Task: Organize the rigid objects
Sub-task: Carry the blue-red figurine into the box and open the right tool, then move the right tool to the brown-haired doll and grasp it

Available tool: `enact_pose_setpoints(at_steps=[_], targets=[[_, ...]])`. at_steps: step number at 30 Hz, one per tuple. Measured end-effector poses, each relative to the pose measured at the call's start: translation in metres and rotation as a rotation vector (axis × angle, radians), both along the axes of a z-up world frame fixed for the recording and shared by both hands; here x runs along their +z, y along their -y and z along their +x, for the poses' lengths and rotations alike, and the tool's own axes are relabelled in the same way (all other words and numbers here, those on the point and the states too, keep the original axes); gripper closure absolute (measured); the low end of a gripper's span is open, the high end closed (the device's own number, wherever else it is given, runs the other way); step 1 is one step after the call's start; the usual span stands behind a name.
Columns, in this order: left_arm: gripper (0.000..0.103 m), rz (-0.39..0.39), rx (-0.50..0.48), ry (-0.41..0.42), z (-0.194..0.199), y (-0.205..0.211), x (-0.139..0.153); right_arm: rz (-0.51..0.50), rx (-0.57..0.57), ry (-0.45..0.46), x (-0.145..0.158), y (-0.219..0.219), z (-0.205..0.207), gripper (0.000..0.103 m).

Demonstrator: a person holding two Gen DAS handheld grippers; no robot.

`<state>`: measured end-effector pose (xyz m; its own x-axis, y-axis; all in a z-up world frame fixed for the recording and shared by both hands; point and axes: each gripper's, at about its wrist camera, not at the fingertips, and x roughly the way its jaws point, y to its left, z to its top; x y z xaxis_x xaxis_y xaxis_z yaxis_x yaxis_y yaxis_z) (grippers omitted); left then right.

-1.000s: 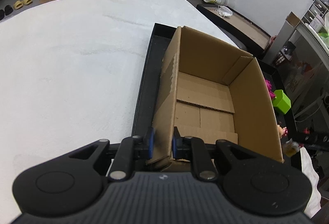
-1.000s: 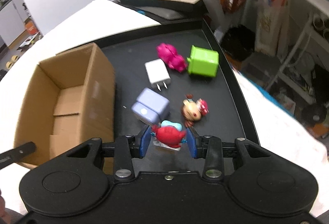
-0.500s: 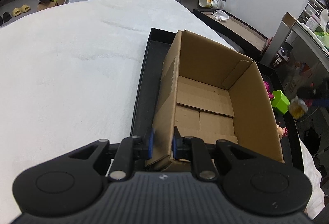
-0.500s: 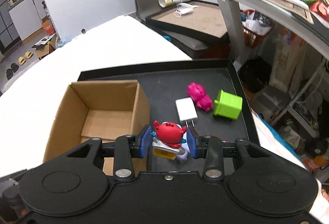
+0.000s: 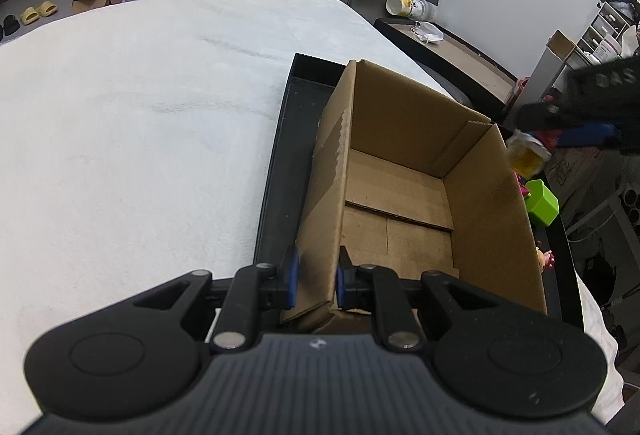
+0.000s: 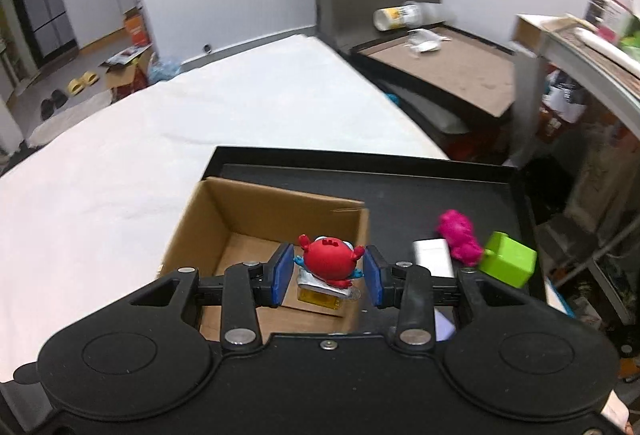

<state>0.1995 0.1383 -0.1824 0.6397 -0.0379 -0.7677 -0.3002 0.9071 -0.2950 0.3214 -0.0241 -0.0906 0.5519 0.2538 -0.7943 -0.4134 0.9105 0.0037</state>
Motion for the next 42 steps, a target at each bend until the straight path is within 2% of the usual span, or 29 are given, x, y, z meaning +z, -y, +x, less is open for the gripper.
enact_pose_setpoints(at_steps=[5, 14, 20, 22, 27, 33, 42], targets=[[0.086, -0.008, 0.006, -0.001, 0.000, -0.001, 0.000, 0.012, 0.020, -0.040, -0.007, -0.015, 0.008, 0.065], [0.086, -0.002, -0.003, 0.008, -0.002, 0.000, -0.001, 0.009, 0.061, -0.058, -0.019, -0.036, 0.012, 0.065], [0.086, -0.012, 0.001, 0.008, -0.001, -0.002, -0.001, 0.090, 0.096, -0.051, -0.014, -0.041, 0.016, 0.063], [0.086, 0.000, -0.005, 0.008, -0.002, 0.000, -0.001, 0.108, 0.106, -0.029, -0.007, -0.039, 0.016, 0.059], [0.086, 0.014, -0.006, 0.001, -0.001, 0.002, -0.001, 0.137, 0.116, -0.034, 0.006, -0.023, 0.017, 0.058], [0.086, 0.023, -0.004, -0.008, 0.002, 0.003, -0.002, 0.086, 0.112, 0.027, 0.018, 0.011, 0.008, 0.055], [0.086, 0.032, 0.001, -0.013, 0.002, 0.005, -0.001, 0.030, 0.039, 0.028, 0.015, 0.073, 0.004, 0.053]])
